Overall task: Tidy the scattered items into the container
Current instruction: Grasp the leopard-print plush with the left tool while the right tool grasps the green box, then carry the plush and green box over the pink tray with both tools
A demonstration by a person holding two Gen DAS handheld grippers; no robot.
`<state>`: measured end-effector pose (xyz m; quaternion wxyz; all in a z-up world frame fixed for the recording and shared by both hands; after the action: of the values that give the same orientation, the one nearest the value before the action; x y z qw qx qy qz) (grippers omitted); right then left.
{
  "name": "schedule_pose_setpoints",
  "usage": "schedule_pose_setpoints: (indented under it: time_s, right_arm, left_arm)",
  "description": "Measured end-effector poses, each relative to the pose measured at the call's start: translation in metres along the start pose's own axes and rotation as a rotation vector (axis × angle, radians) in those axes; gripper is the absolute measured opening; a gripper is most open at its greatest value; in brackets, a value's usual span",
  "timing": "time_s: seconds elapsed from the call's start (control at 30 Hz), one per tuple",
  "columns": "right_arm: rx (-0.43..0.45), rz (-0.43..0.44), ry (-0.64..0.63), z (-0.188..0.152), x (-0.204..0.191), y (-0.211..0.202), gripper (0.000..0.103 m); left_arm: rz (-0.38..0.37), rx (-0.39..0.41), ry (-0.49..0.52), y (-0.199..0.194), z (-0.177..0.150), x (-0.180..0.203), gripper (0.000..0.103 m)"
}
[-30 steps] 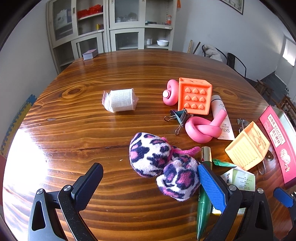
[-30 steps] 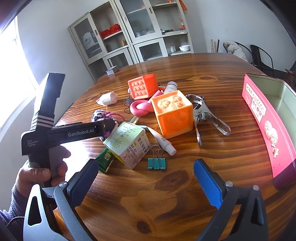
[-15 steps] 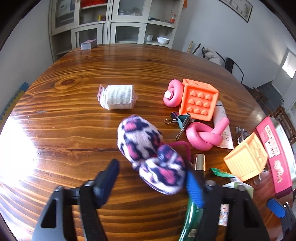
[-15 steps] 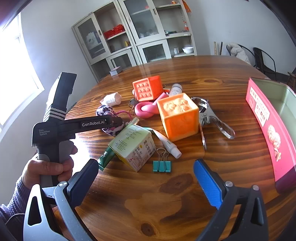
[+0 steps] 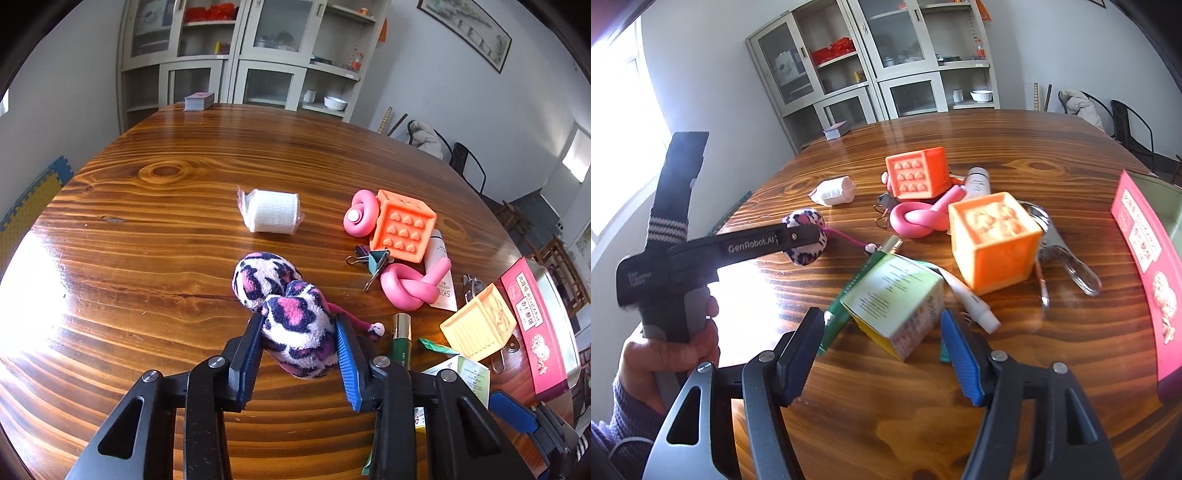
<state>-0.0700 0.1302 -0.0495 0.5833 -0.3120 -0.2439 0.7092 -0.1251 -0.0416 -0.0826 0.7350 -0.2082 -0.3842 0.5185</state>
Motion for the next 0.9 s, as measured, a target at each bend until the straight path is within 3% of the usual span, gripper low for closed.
schedule_pose_setpoints:
  time_s: [0.37,0.5,0.57,0.67,0.73,0.9]
  right_arm:
    - [-0.055,-0.097,0.006,0.005,-0.005,0.034,0.070]
    - [-0.052,-0.134,-0.009,0.004,-0.002,0.040,0.070]
    - [-0.044,-0.152,-0.018,0.004,0.001,0.040,0.063]
    - [-0.036,-0.148,-0.013,0.003,0.004,0.038,0.059]
    - [-0.027,-0.147,-0.011,0.002,0.006,0.035,0.057]
    - [-0.009,-0.100,0.006,0.000,0.009,0.028,0.052]
  left_arm:
    - [0.009,0.042,0.024,-0.013,-0.001,0.000,0.039]
    - [0.022,0.018,0.019,-0.007,-0.004,-0.002,0.039]
    - [0.036,-0.006,0.012,-0.001,-0.007,-0.005,0.040]
    - [0.040,-0.025,-0.004,0.004,-0.010,-0.007,0.045]
    - [0.074,-0.026,-0.005,0.007,-0.011,-0.010,0.063]
    - [0.088,-0.016,-0.041,0.011,-0.009,-0.019,0.066]
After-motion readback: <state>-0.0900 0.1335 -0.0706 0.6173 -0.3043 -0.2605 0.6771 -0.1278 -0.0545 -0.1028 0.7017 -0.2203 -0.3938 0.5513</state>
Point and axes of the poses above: each gripper's, at about its wrist camera, not at the fingertips, and y roughly the way its jaws point, x to its right, z to its top, the point moved 6 cm from there along y, roughly the way its jaws point, and after that the axes turned 9 degrees about -z, right-handed, at the moved point
